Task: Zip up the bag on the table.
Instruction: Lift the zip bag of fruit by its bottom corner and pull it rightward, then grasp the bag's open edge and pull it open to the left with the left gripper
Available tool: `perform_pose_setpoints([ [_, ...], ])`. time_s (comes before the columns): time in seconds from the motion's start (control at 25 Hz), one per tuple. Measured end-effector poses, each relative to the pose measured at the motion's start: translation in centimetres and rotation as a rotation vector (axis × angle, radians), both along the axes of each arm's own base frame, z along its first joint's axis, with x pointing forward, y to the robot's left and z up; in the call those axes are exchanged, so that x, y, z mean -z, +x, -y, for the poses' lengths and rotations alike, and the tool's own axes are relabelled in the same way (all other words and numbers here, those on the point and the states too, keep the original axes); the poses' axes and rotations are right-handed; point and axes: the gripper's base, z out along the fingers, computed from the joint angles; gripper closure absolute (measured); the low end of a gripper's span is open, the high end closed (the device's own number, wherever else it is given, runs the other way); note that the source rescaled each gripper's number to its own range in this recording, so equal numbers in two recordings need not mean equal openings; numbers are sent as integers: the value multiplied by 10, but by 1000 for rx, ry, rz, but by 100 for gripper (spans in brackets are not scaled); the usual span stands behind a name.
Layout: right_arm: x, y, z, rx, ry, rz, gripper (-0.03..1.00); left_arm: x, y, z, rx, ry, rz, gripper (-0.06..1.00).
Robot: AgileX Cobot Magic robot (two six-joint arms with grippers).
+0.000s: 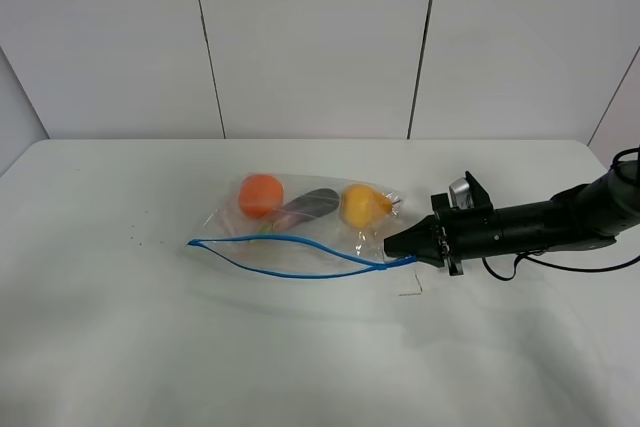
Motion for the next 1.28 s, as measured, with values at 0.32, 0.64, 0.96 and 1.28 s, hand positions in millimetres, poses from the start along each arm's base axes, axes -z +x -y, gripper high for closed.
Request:
perform_pose_setpoints([
  [0.32, -28, 2, 0, 25, 9, 35, 97, 0, 0, 1, 2, -11, 3, -6],
  [0.64, -57, 13, 0, 28, 6, 54, 97, -28, 6, 20, 167, -153, 6, -6],
  [0.96, -70, 18, 1, 18, -5, 75, 97, -85, 52, 26, 306, -54, 8, -4],
  [1.28, -70, 18, 1, 20, -4, 72, 97, -112, 102, 38, 498, 72, 29, -2],
])
